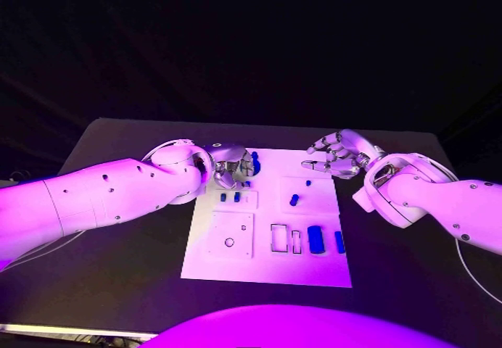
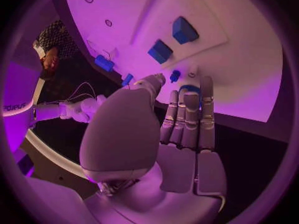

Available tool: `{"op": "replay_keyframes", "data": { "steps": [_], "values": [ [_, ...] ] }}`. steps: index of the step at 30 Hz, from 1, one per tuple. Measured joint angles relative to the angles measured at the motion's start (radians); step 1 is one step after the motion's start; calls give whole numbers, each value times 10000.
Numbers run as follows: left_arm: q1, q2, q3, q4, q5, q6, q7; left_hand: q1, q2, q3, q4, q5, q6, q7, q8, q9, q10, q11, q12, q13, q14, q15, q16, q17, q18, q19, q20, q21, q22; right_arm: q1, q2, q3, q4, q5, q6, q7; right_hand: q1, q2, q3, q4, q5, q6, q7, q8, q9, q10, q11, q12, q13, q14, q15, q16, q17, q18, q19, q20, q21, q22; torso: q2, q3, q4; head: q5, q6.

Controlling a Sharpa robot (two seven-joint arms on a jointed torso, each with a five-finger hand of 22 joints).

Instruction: Assemble the parts on the task board

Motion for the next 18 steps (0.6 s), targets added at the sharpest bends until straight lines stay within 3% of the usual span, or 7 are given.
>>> {"op": "replay_keyframes", "data": {
  "steps": [18],
  "values": [
    [-11,196,0,-299,231,299,-47,301,117,287,21,0,434,-34,-280,-159,555,-89,0,-241,255,-67,602,207,0,-1,-1,316,266,-2,4,0,20,5,-11,10,0,0,28,28,0,0,0,0,-8,1,1,0,1,0,0,0,8,0,1,0,-58,0,-7,-7,9,-22,-11]
  ]
}}
